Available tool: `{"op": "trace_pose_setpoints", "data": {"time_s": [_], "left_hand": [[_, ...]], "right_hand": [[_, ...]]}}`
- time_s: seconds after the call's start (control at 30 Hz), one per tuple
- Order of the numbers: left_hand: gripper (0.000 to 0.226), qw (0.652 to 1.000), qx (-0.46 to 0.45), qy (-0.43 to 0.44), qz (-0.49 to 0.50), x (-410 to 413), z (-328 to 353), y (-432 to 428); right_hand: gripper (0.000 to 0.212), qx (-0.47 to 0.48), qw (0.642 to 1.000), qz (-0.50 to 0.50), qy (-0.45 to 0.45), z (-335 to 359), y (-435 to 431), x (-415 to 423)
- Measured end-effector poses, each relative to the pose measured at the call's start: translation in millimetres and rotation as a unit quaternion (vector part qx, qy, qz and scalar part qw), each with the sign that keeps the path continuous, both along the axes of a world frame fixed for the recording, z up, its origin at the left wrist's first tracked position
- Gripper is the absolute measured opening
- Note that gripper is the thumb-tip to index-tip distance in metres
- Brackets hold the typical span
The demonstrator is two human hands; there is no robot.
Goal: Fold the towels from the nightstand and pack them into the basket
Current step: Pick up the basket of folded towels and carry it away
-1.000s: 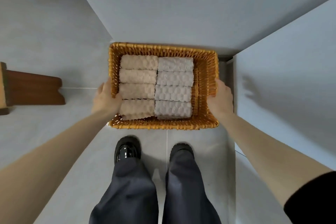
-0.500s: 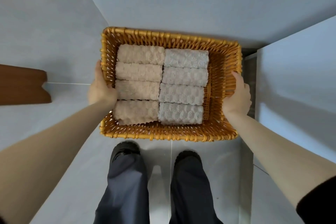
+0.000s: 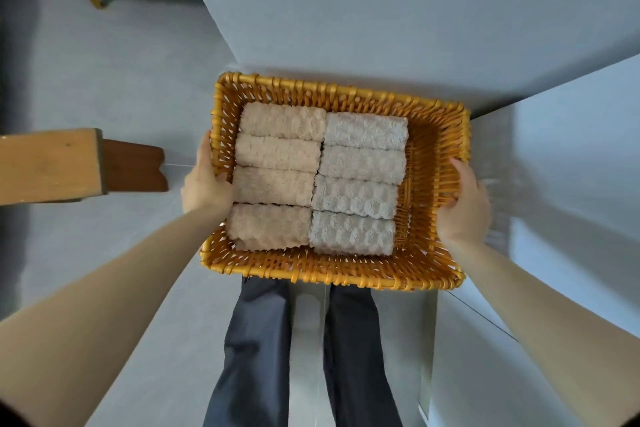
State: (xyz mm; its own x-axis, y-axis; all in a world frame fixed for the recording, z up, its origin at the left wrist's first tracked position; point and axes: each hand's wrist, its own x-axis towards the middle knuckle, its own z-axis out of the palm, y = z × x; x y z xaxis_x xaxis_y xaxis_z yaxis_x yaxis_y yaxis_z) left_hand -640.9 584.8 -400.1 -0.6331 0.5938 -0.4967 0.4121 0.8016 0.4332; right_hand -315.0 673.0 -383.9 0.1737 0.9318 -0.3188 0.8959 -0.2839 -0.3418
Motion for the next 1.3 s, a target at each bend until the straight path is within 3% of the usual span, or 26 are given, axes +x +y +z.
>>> {"op": "trace_pose_setpoints", "data": {"time_s": [0.4,0.6,1.0,1.3], "left_hand": [[0.065,0.998,0.055,0.000,-0.014,3.8,225.3,-44.9],[0.062,0.998,0.060,-0.009,-0.030,6.2,297.3,-71.7],[0.061,0.979,0.094,-0.029,-0.177,-13.6,371.5,-116.5],[0.057,0.951,0.066,-0.044,-0.300,11.1,400.7,-175.3]], "right_hand": [[0.059,0.011,0.999,-0.005,0.052,229.0,-43.0,14.6],[0.065,0.022,0.998,-0.027,0.055,304.5,-87.5,19.7],[0.065,0.074,0.987,-0.141,0.035,365.8,-226.9,10.9],[0.066,0.054,0.960,-0.274,0.030,389.1,-370.6,17.8]]}}
